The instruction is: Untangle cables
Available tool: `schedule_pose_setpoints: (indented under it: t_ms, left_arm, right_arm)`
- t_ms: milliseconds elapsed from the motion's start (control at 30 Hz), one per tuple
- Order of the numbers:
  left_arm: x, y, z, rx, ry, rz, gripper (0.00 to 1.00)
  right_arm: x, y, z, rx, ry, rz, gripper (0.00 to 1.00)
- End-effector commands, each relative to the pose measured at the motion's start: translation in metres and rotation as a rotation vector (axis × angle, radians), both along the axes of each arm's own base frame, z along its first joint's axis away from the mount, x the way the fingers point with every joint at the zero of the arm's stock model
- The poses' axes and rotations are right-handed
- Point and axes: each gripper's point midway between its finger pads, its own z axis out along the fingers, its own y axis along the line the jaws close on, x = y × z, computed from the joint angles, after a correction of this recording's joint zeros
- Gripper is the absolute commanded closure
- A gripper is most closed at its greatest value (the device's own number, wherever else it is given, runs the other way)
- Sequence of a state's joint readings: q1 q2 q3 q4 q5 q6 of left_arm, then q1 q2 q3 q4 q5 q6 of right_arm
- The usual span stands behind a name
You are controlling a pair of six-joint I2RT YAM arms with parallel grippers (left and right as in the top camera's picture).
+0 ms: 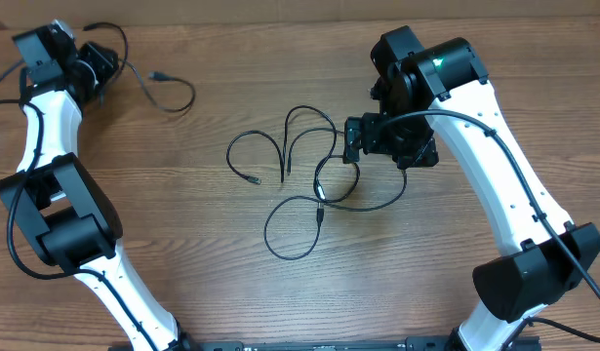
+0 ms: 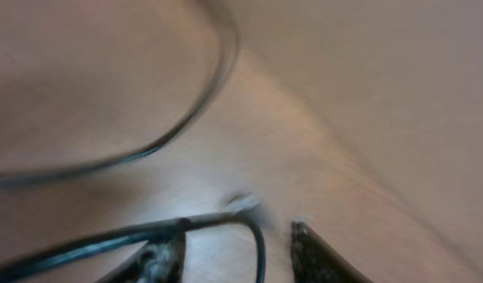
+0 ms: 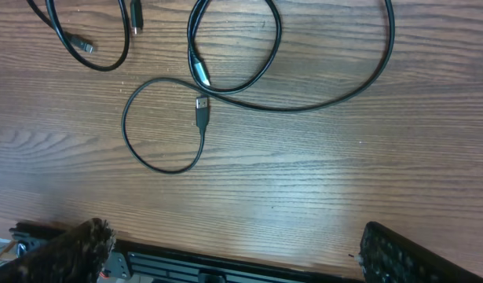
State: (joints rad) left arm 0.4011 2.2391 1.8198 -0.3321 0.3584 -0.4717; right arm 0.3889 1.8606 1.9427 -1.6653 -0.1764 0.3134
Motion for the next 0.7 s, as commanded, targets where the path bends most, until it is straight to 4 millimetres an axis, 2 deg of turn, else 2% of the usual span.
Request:
schedule_pose_setpoints:
  t_ms: [0, 100, 233, 300, 367, 400, 433, 500, 533, 567, 600, 667]
  left_arm:
    - [-0.031, 0.058, -0.014, 0.139, 0.12, 0.139, 0.24]
    - [-0.045, 0.063, -0.016, 0.065, 0.141, 0.123, 0.24]
    - [-0.046, 0.054, 0.011, -0.086, 0.027, 0.023, 0.28]
    - [-0.049, 0.061, 0.022, -0.133, 0.005, 0.054, 0.33]
    - [-0.056, 0.072, 0.028, -0.133, 0.006, 0.089, 0.32]
    - [-0.06, 0.077, 0.027, -0.123, 0.018, 0.107, 0.27]
    - [-0.065, 0.083, 0.022, -0.104, 0.046, 0.138, 0.27]
    - [-0.08, 0.093, 0.009, -0.052, 0.129, 0.178, 0.32]
    - [-0.087, 0.095, 0.002, 0.005, 0.171, 0.153, 0.41]
    - [-0.091, 0.096, -0.001, 0.039, 0.194, 0.132, 0.44]
    - [-0.096, 0.095, -0.005, 0.088, 0.224, 0.092, 0.45]
    - [-0.101, 0.093, -0.01, 0.132, 0.26, 0.05, 0.36]
  right_arm:
    - [-0.001, 0.001, 0.005, 0.008, -0.021, 0.012, 0.0]
    - [0.002, 0.002, 0.005, 0.012, -0.032, 0.012, 0.0]
    - [0.002, 0.003, 0.005, 0.013, -0.035, 0.012, 0.0]
    - [0.002, 0.002, 0.005, 0.012, -0.032, 0.012, 0.0]
    - [0.001, 0.002, 0.005, 0.011, -0.029, 0.012, 0.0]
    - [0.001, 0.002, 0.005, 0.011, -0.029, 0.012, 0.0]
    - [0.001, 0.002, 0.005, 0.011, -0.029, 0.012, 0.0]
    - [0.001, 0.002, 0.005, 0.011, -0.029, 0.013, 0.0]
    - [0.001, 0.002, 0.005, 0.011, -0.029, 0.013, 0.0]
    - [0.001, 0.002, 0.005, 0.011, -0.029, 0.013, 0.0]
    - [0.001, 0.002, 0.005, 0.011, -0.029, 0.013, 0.0]
    - [0.001, 0.002, 0.005, 0.011, -0.029, 0.013, 0.0]
